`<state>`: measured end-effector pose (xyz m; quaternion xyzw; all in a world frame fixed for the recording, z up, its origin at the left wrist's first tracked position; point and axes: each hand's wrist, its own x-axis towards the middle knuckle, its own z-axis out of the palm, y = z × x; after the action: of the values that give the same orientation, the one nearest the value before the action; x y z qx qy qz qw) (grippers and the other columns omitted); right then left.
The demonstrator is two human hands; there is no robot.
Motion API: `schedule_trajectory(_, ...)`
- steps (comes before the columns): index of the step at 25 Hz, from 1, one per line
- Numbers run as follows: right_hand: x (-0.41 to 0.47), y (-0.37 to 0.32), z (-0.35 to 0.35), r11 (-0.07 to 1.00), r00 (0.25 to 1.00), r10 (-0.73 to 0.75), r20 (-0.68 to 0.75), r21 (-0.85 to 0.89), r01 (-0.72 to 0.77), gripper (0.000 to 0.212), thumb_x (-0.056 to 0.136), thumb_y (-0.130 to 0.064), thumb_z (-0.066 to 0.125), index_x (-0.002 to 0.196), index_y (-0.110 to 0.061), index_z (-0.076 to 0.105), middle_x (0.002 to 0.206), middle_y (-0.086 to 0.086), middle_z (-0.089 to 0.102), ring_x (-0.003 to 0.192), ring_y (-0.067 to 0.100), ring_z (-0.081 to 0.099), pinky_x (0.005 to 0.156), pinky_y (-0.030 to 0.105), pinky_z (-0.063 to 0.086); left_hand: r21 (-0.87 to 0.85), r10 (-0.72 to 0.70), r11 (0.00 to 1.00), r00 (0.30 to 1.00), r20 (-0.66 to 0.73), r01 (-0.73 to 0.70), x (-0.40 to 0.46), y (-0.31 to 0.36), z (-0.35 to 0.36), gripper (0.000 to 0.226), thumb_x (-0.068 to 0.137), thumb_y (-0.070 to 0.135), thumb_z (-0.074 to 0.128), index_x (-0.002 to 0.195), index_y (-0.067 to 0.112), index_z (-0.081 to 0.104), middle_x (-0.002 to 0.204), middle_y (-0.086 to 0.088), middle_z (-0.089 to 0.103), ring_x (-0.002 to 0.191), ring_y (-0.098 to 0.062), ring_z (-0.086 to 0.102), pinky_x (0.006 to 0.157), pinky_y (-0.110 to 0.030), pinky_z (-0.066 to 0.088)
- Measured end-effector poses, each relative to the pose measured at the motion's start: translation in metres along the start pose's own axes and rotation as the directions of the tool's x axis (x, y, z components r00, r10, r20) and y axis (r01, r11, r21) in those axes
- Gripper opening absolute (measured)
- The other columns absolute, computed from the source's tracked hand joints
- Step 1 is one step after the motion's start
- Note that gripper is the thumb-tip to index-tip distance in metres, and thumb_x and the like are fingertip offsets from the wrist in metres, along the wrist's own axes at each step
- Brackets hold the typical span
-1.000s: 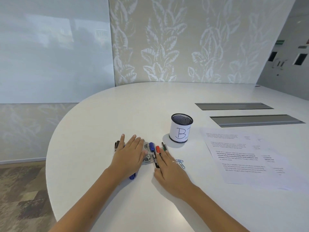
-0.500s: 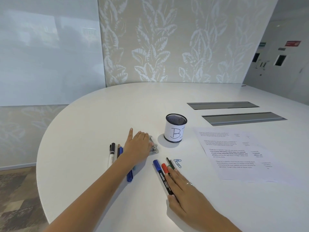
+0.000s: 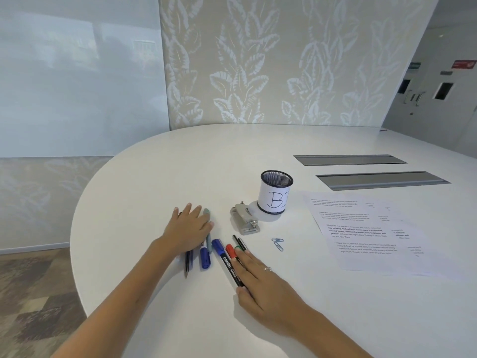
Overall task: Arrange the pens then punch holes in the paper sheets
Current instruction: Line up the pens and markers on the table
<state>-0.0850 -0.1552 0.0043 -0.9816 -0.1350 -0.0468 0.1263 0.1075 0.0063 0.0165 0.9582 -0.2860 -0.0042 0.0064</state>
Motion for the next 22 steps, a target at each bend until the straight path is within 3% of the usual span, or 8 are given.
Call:
schedule_trajectory(5,0.034,-0.013,0.015,0.996,0.991,0.09,-0.099,0.028,-0.087,0.057,0.098,-0.031,0.027,0.152,-0.016,0.014,0.162,-0.003,0.004,0.148,0.011,0.001,0.118,0.022,0.007,-0.207,-0.04,0.978,0.999,-0.031,0.033,-0.02,-0.016,0.012,0.049,0.103,0.035,0.019,0.149,0.017,0.024,0.161,-0.006,0.014,0.148,-0.028,0.006,0.117,-0.052,0.01)
schedule_trajectory(8,0.06,-0.018,0.02,0.988,0.985,0.151,-0.087,0.051,-0.147,0.056,0.1,-0.034,0.027,0.151,-0.013,0.017,0.162,0.001,0.005,0.148,0.015,0.002,0.12,0.029,0.01,-0.451,-0.089,0.892,0.991,-0.105,0.033,-0.028,-0.022,0.019,0.055,0.102,0.038,0.02,0.149,0.01,0.024,0.161,-0.01,0.013,0.149,-0.028,0.005,0.12,-0.047,0.008)
schedule_trajectory(10,0.076,-0.022,0.019,0.982,0.983,0.175,-0.057,0.078,-0.171,0.064,0.099,-0.047,0.027,0.151,-0.012,0.015,0.162,0.003,0.005,0.149,0.017,0.0,0.121,0.032,0.006,-0.551,-0.097,0.834,0.978,-0.186,-0.022,-0.028,-0.027,0.022,0.059,0.101,0.041,0.017,0.146,0.006,0.031,0.16,-0.012,0.018,0.148,-0.027,0.008,0.12,-0.037,0.007)
schedule_trajectory(14,0.089,-0.023,0.018,0.981,0.989,0.145,0.0,0.133,-0.143,0.097,0.076,-0.082,0.031,0.152,-0.028,0.005,0.162,-0.002,-0.005,0.148,0.021,-0.008,0.121,0.045,0.004,-0.869,-0.254,0.495,0.959,-0.128,0.015,-0.013,-0.043,0.015,0.057,0.098,0.051,0.031,0.145,0.02,0.036,0.155,0.002,0.032,0.134,-0.006,0.031,0.108,-0.024,0.018)
schedule_trajectory(16,0.088,-0.022,0.019,0.986,0.994,0.111,0.025,0.121,-0.113,0.103,0.066,-0.089,0.035,0.149,-0.04,0.001,0.161,-0.005,-0.011,0.147,0.021,-0.016,0.12,0.049,0.0,-0.886,-0.229,0.464,0.968,-0.106,0.012,-0.003,-0.048,0.012,0.055,0.097,0.054,0.033,0.143,0.023,0.041,0.152,0.005,0.038,0.126,-0.002,0.035,0.104,-0.023,0.022)
schedule_trajectory(20,0.096,-0.023,0.022,0.99,0.996,0.083,0.02,0.109,-0.085,0.089,0.068,-0.087,0.039,0.144,-0.053,0.007,0.162,-0.004,-0.007,0.147,0.025,-0.017,0.119,0.05,0.001,-0.93,-0.135,0.361,0.991,0.014,0.063,0.013,-0.045,0.005,0.047,0.094,0.051,0.042,0.133,0.029,0.054,0.145,0.003,0.048,0.13,-0.013,0.044,0.113,-0.038,0.031)
schedule_trajectory(22,0.101,-0.024,0.024,0.993,0.997,0.083,0.0,0.087,-0.082,0.079,0.075,-0.082,0.036,0.144,-0.052,0.014,0.162,-0.003,-0.002,0.148,0.026,-0.013,0.118,0.049,0.003,-0.959,-0.139,0.256,0.987,0.085,0.118,0.016,-0.044,0.006,0.042,0.083,0.053,0.054,0.115,0.031,0.068,0.127,0.005,0.064,0.119,-0.015,0.057,0.103,-0.037,0.044)
